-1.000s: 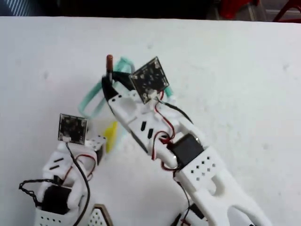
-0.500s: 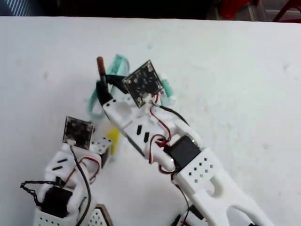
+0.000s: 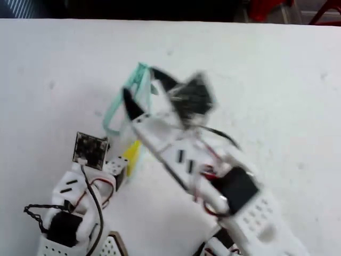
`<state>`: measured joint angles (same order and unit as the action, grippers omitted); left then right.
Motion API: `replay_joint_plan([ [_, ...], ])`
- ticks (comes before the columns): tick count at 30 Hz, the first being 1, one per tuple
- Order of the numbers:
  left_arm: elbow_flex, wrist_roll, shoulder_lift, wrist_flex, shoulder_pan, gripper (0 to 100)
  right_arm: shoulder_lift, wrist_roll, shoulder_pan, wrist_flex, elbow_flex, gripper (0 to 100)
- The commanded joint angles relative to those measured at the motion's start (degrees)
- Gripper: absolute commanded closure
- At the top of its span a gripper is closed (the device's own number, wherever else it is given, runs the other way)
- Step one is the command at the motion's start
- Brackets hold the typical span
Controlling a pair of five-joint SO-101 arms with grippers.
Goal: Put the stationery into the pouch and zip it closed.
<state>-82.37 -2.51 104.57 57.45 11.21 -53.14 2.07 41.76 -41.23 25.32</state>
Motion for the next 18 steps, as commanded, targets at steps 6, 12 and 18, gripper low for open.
replay_joint_plan([
  [6, 0.97, 0.18, -0.13, -0.26, 0.84, 79, -19.82, 5.80, -1.63, -9.63, -4.57, 77.9],
  [12, 0.97, 0.18, -0.13, -0.88, 0.84, 79, -29.23, 5.98, 4.62, -18.07, -4.48, 77.9],
  [18, -1.49, 0.44, -0.13, -4.04, 0.84, 79, -31.87, 5.98, 9.89, -20.09, -4.40, 77.9],
])
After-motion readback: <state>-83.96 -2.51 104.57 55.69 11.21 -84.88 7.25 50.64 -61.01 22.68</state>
